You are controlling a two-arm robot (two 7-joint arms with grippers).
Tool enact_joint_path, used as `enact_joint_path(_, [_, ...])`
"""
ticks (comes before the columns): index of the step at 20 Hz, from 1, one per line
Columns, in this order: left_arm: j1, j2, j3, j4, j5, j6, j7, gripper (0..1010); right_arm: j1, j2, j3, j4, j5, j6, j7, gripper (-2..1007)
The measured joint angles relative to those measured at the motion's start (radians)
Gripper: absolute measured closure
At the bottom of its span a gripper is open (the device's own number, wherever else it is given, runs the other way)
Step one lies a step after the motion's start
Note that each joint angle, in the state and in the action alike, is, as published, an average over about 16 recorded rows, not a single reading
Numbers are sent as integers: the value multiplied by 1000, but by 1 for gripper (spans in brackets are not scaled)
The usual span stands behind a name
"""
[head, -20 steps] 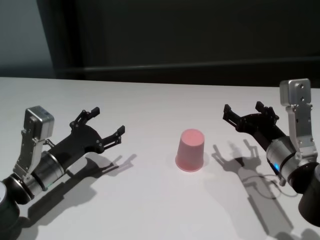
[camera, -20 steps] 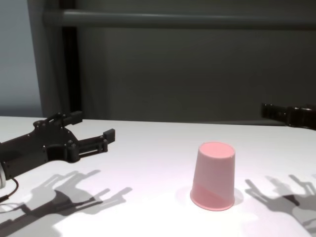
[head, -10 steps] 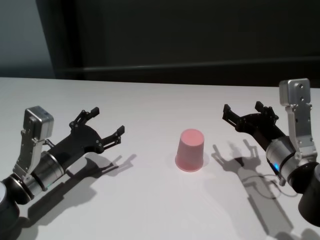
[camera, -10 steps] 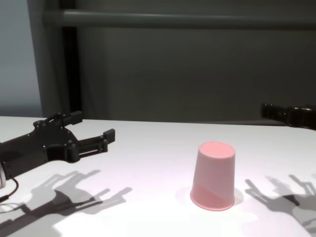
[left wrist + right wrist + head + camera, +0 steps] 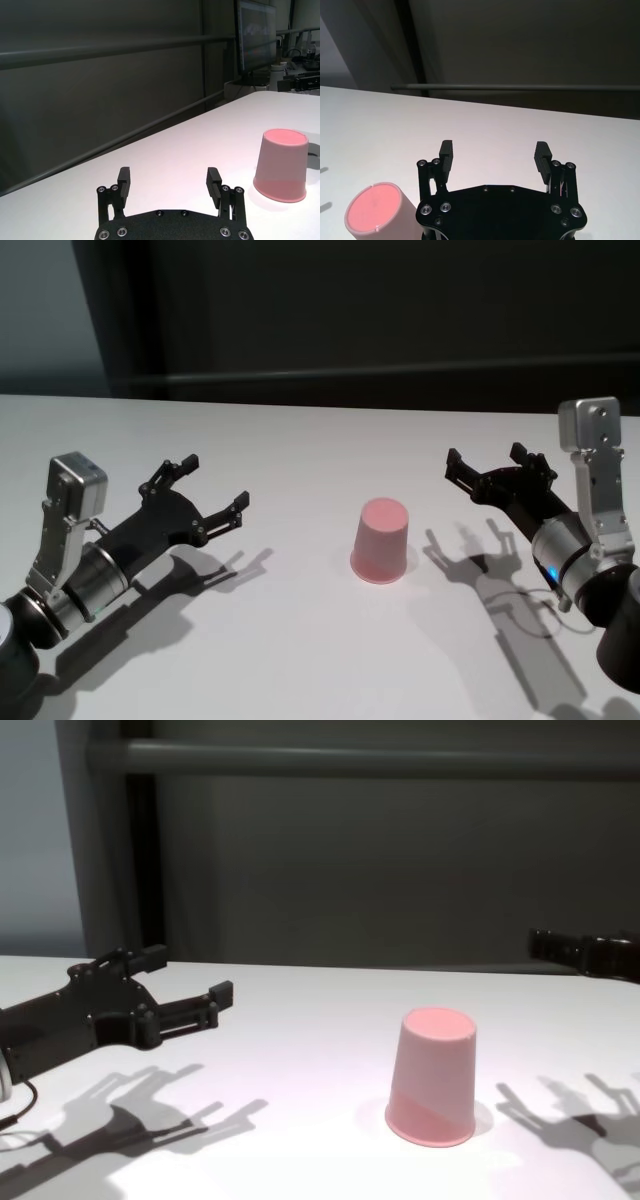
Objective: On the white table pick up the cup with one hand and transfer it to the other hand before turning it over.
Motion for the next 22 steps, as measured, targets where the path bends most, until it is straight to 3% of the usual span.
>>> enact_joint_path(22, [0,0,0,0,0,0,0,7,0,0,0,0,0,0,0,5])
